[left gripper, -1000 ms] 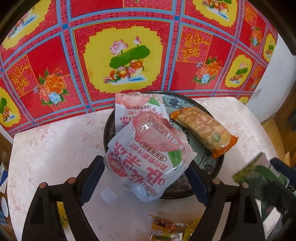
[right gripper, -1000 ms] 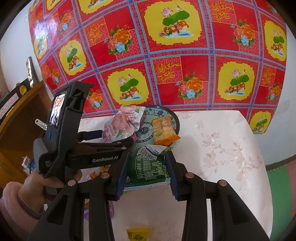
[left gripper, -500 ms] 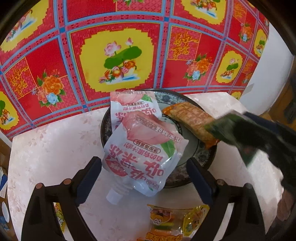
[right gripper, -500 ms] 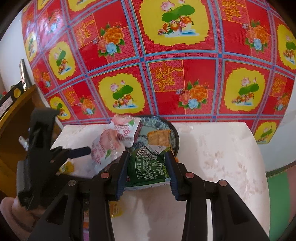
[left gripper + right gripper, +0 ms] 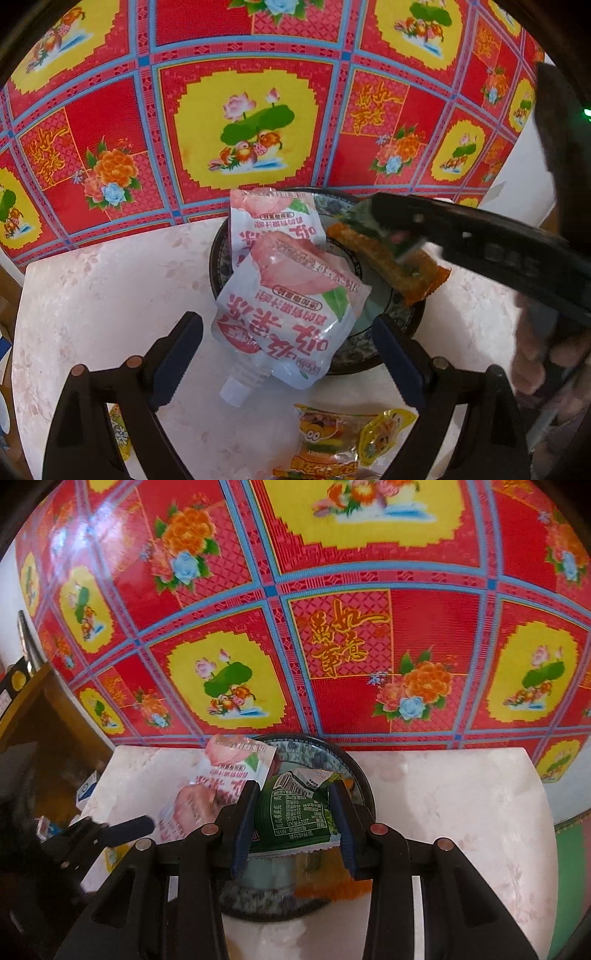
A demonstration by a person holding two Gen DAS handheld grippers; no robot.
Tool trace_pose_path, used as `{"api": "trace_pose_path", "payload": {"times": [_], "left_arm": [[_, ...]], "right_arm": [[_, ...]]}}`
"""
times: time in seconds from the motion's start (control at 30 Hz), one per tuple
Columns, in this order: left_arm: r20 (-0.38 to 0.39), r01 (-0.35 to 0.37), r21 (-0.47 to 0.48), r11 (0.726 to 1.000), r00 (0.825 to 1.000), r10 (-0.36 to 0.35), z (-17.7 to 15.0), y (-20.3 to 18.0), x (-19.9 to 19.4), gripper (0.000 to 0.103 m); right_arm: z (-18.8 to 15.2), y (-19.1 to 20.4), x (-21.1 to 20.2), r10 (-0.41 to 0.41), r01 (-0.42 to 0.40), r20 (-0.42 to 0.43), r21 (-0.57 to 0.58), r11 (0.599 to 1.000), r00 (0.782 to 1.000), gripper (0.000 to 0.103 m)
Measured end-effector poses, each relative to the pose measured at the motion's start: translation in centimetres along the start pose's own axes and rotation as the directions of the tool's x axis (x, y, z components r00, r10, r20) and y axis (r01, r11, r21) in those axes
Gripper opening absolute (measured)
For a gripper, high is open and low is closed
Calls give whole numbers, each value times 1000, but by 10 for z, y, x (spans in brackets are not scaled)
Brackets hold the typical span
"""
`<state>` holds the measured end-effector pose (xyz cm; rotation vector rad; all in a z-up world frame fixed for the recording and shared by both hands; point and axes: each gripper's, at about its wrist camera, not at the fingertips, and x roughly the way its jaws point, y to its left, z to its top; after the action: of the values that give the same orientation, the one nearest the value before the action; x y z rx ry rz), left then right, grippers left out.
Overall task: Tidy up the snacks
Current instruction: 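Lower the green bag onto the plate with the right tool while the left tool releases the large bag there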
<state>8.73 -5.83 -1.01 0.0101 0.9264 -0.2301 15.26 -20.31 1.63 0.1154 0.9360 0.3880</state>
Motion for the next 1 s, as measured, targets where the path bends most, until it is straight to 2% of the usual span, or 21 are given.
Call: {"api": "trace_pose_path", "payload": {"times": [0.47,0.73,0.77,0.83,1.0], "left_arm": [[-5,-11,-26,1000,1000,11,3,6,4,96],[-3,-17,-34,999,1000,17,4,7,3,96],[-3,-18,-33,999,1000,18,4,6,3,95],[-1,-24,-32,999,1000,24,4,6,1,95],[0,-38,-43,998,999,38,2,9,-6,95]], "right_arm": [[19,2,53,-18,17,-62,-16,1000,998,40],[19,4,61,-4,3,-79,-20,1000,997,41],[19,5,62,-4,3,-80,-19,1000,997,42],[19,7,62,-1,0,-77,-18,1000,997,50],[19,3,52,-7,6,-67,-12,1000,998,52]]}}
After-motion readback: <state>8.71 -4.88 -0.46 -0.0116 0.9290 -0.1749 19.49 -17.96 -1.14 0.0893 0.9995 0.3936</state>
